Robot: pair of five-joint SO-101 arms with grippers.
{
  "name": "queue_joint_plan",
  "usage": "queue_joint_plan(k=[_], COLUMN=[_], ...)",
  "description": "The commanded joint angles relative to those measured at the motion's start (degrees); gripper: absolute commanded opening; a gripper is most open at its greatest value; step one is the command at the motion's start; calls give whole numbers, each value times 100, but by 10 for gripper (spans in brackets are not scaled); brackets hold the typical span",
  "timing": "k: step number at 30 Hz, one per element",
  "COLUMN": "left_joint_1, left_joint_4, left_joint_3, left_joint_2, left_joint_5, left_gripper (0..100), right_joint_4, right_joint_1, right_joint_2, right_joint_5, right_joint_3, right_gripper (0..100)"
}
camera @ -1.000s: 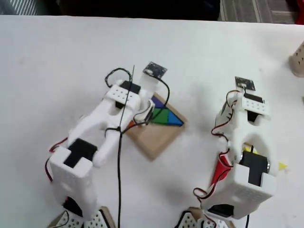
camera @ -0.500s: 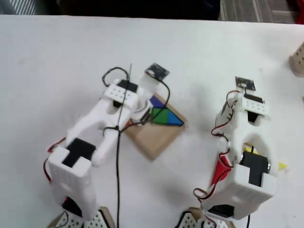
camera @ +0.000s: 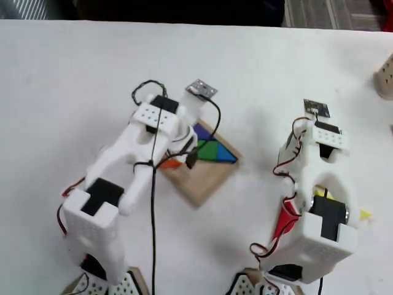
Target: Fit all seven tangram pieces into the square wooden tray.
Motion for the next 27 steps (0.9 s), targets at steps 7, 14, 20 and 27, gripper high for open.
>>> queue_joint_plan(k=[7,14,20,27], left_joint_1=[-48,171,136,4], left_joint_4=[44,615,-422,-1257], left_joint_3=[-308,-88,914,1029], left_joint_2=[-171,-655,-418,-136], left_joint_5=[229,237,237,246], left_gripper=[264,121,39,23], right_joint_4=[-75,-75,-75,-75], right_joint_1=[-66,-66,-66,-66], right_joint_2=[-198,-198,-198,-198], right_joint_5=[70,70,70,70], right_joint_3=[-26,-26,-26,-26], right_gripper=[119,119,119,119])
